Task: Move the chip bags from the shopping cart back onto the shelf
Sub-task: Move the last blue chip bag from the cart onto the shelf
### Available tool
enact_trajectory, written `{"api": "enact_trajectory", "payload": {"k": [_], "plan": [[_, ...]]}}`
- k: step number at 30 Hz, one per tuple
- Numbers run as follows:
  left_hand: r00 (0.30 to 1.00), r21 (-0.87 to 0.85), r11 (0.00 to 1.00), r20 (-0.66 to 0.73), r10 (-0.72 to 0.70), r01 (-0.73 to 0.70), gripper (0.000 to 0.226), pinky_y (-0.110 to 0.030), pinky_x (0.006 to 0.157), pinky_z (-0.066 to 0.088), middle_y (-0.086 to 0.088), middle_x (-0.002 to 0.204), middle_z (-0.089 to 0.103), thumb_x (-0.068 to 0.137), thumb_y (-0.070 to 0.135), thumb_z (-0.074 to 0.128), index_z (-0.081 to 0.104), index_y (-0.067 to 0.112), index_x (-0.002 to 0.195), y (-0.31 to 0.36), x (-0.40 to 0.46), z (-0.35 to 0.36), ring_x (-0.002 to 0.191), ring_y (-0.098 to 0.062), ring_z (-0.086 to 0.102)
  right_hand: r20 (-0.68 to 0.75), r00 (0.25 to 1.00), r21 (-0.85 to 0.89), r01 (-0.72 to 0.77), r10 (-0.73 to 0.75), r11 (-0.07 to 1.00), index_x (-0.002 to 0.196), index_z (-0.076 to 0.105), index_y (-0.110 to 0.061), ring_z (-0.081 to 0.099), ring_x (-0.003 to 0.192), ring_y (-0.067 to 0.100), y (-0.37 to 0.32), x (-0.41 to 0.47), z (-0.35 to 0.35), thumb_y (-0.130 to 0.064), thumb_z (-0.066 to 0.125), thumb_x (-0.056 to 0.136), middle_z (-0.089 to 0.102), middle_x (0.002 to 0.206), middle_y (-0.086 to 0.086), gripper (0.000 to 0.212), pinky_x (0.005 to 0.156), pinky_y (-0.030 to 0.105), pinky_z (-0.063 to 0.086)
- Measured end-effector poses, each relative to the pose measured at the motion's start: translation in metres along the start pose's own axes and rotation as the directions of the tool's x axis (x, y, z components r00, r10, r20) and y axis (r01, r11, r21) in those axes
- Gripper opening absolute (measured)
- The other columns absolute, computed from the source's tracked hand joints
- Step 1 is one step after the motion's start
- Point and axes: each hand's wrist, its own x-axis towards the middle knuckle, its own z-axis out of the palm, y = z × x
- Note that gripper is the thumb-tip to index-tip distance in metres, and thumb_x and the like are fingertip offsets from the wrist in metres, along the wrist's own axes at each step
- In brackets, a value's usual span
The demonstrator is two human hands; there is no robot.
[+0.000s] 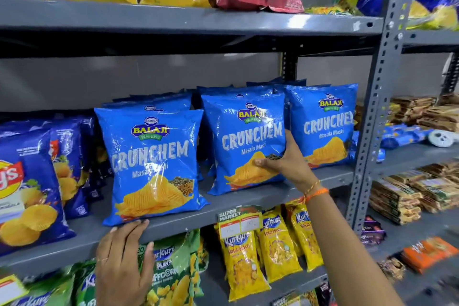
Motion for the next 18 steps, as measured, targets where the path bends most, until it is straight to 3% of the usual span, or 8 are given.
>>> {"api": "enact_trajectory", "payload": {"k": [3, 6, 8, 10, 13, 15, 16, 18], "plan": [[1.0, 0.004, 1.0, 0.009, 0.005, -0.005, 0.042, -0.033, 0.119, 0.027, -0.021, 0.111, 0.069, 0.093, 0.026, 0.051, 0.071, -0.002, 0.115, -0.001, -0.001, 0.0, 0.105, -0.034, 0.053, 0.014, 1.0, 0.028, -0.002, 0.002, 1.0, 0.142, 0.039, -0.017, 0.066, 0.108, -0.005, 0.001, 0.005, -0.005, -0.006, 0.088, 0.069, 0.062, 0.131, -0.002, 0.089, 0.082, 0.016, 0.058], [1.0, 0.007, 1.0, 0.014, -0.001, 0.0, 0.043, -0.031, 0.12, 0.025, -0.023, 0.112, 0.066, 0.093, 0.027, 0.051, 0.072, -0.002, 0.116, -0.002, -0.001, -0.001, 0.106, -0.036, 0.052, 0.045, 0.998, 0.008, -0.038, 0.038, 0.999, 0.142, 0.039, -0.021, 0.063, 0.122, 0.013, 0.0, 0.006, -0.009, -0.023, 0.091, 0.061, 0.062, 0.134, -0.002, 0.097, 0.099, 0.036, 0.057], [1.0, 0.005, 1.0, 0.029, 0.002, -0.002, 0.044, -0.032, 0.119, 0.027, -0.022, 0.112, 0.066, 0.093, 0.028, 0.05, 0.072, -0.002, 0.117, -0.002, 0.0, -0.003, 0.107, -0.036, 0.052, 0.023, 0.998, -0.031, -0.059, 0.059, 0.998, 0.144, 0.037, -0.021, 0.061, 0.125, 0.019, -0.004, 0.0, -0.009, -0.03, 0.093, 0.057, 0.061, 0.134, -0.002, 0.104, 0.103, 0.043, 0.055], [0.999, 0.022, 1.0, 0.046, 0.015, -0.016, 0.044, -0.037, 0.118, 0.03, -0.02, 0.114, 0.067, 0.092, 0.028, 0.05, 0.071, 0.0, 0.118, -0.005, -0.002, -0.007, 0.108, -0.036, 0.054, -0.047, 0.997, -0.169, -0.069, 0.062, 0.983, 0.146, 0.033, -0.022, 0.06, 0.125, 0.021, -0.013, -0.009, -0.007, -0.036, 0.095, 0.056, 0.06, 0.136, -0.001, 0.11, 0.104, 0.042, 0.053], [0.998, 0.063, 0.998, 0.06, 0.012, -0.016, 0.044, -0.039, 0.12, 0.03, -0.019, 0.118, 0.067, 0.092, 0.03, 0.051, 0.071, 0.001, 0.119, -0.02, -0.007, -0.015, 0.109, -0.036, 0.057, -0.286, 0.958, -0.362, -0.073, -0.036, 0.929, 0.149, 0.03, -0.019, 0.055, 0.129, 0.024, -0.034, -0.036, 0.006, -0.036, 0.095, 0.06, 0.056, 0.141, 0.008, 0.112, 0.105, 0.037, 0.046], [0.998, 0.094, 0.996, 0.068, -0.004, -0.002, 0.045, -0.036, 0.124, 0.024, -0.019, 0.12, 0.067, 0.093, 0.031, 0.05, 0.071, 0.002, 0.12, -0.03, -0.01, -0.02, 0.112, -0.035, 0.057, -0.411, 0.894, -0.319, 0.043, -0.179, 0.947, 0.143, 0.041, -0.015, 0.057, 0.121, 0.021, -0.051, -0.061, 0.034, -0.033, 0.093, 0.065, 0.06, 0.13, 0.008, 0.095, 0.106, 0.037, 0.048], [0.997, 0.1, 0.995, 0.073, -0.01, 0.003, 0.046, -0.036, 0.125, 0.023, -0.019, 0.12, 0.067, 0.092, 0.031, 0.05, 0.07, 0.001, 0.12, -0.035, -0.01, -0.022, 0.113, -0.035, 0.057, -0.404, 0.893, -0.253, 0.098, -0.197, 0.963, 0.137, 0.047, -0.016, 0.059, 0.115, 0.018, -0.062, -0.071, 0.052, -0.034, 0.092, 0.066, 0.062, 0.124, 0.005, 0.086, 0.103, 0.037, 0.049], [0.997, 0.098, 0.995, 0.079, -0.018, 0.01, 0.047, -0.035, 0.125, 0.022, -0.018, 0.12, 0.067, 0.091, 0.031, 0.05, 0.069, 0.0, 0.121, -0.042, -0.009, -0.027, 0.114, -0.033, 0.056, -0.197, 0.976, -0.087, 0.074, -0.09, 0.994, 0.138, 0.045, -0.021, 0.058, 0.114, 0.013, -0.081, -0.082, 0.091, -0.047, 0.088, 0.064, 0.059, 0.124, -0.002, 0.089, 0.1, 0.033, 0.049]]}}
